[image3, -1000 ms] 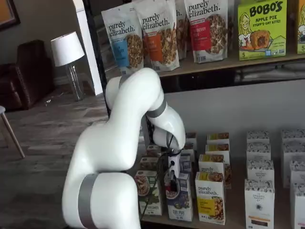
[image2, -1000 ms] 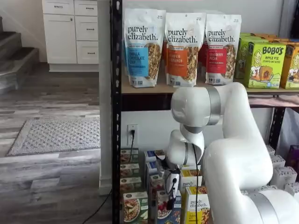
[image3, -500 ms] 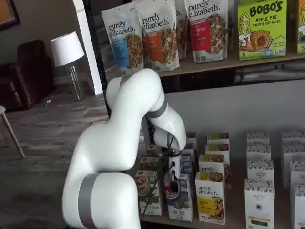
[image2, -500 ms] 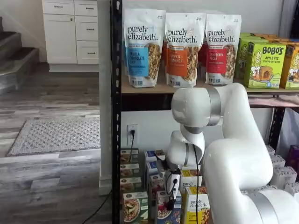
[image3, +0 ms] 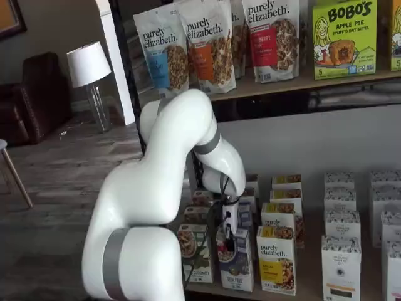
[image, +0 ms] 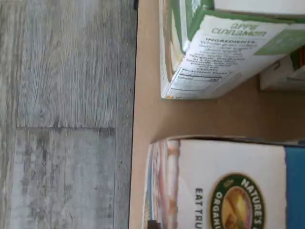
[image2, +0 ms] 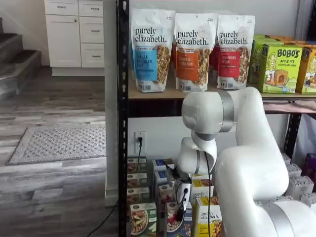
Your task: Pick up the blue and white box that is on the bottom shelf, the second box from the left
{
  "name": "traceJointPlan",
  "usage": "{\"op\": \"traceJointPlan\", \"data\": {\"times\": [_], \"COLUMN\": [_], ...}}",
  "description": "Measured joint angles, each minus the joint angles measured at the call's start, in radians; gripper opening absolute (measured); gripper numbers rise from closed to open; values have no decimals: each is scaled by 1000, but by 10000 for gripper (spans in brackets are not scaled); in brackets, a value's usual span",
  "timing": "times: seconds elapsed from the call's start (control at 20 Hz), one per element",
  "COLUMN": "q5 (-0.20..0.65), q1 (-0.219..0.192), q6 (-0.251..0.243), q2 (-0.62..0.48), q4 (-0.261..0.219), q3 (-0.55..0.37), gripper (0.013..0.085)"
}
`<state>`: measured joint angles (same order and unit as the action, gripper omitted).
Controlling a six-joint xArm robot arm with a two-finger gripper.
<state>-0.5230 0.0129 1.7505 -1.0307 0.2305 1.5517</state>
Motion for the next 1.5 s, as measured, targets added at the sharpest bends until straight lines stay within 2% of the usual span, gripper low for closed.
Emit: {"op": "traceJointPlan", "data": {"times": [0.05,0.2,0.25,0.65,0.9,1.25,1.5], "q5": [-1,-4,-5,14,43,75,125], "q1": [0,2,2,13,23,44,62], "q6": [0,-3,-5,-12,-23,22,0], "q2": [0,2,2,22,72,181,273], "q4": [0,-1,-2,-1,-6,62,50], "q3": [0,1,1,-32,-112,-261,-402], "gripper": [530,490,450,450,450,450,450]}}
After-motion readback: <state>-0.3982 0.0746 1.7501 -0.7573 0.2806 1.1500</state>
